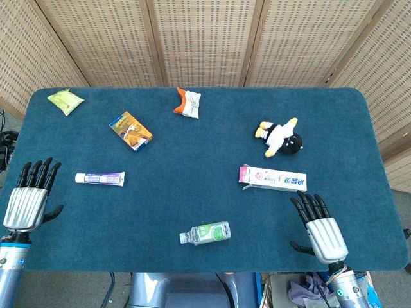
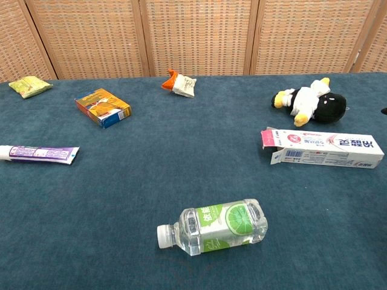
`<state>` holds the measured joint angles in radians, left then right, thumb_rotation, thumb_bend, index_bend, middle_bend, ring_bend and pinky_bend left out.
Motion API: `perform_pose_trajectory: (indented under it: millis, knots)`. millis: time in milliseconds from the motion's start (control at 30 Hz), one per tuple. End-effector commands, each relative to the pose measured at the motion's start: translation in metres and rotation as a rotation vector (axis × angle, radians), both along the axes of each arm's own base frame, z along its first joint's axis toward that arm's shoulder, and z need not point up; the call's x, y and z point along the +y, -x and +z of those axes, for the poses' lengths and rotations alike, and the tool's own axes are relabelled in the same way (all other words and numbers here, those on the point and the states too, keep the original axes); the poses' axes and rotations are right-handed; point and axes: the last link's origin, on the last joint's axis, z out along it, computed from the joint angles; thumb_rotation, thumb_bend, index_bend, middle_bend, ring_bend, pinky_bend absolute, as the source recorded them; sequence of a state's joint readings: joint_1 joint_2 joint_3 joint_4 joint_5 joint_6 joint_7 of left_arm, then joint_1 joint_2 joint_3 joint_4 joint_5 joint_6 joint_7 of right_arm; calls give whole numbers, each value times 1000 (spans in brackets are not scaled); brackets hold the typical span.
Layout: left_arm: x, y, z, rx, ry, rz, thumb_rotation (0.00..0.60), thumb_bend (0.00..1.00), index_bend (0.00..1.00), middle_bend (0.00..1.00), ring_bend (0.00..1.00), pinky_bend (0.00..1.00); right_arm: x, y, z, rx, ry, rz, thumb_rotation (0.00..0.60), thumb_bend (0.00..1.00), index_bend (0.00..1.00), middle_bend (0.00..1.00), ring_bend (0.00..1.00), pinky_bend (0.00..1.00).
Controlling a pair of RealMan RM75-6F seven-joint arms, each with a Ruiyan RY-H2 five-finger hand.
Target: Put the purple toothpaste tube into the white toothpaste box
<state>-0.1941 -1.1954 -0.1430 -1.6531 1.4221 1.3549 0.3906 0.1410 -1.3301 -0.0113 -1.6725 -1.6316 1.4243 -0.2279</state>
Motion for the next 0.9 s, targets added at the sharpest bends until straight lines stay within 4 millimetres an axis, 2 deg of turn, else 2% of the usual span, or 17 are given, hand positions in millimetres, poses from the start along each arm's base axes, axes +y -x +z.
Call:
perform_pose_trajectory:
  millis: [33, 200, 367, 567, 900]
  knots:
    - [20, 3, 6, 4, 19, 26, 600, 216, 5, 2, 0, 21, 0, 0, 0, 0, -1, -1, 600, 39, 0, 0, 0, 0]
    - [47, 9, 6, 35, 46, 63, 600, 215, 90, 81, 31, 103, 0, 1, -2, 2, -6, -6, 600, 37, 0, 0, 0, 0]
    - [68, 13, 1, 50, 65, 101, 600, 215, 173, 175, 148, 202, -1, 1, -3, 4, -8, -6, 600, 38, 0, 0, 0, 0]
    - [87, 18, -9, 92, 100, 134, 600, 216, 245, 228, 195, 235, -2, 2, -3, 4, -8, -9, 600, 38, 0, 0, 0, 0]
    - [109, 17, -28, 150, 148, 173, 600, 216, 296, 263, 220, 253, -2, 4, -4, 6, -11, -15, 600, 38, 0, 0, 0, 0]
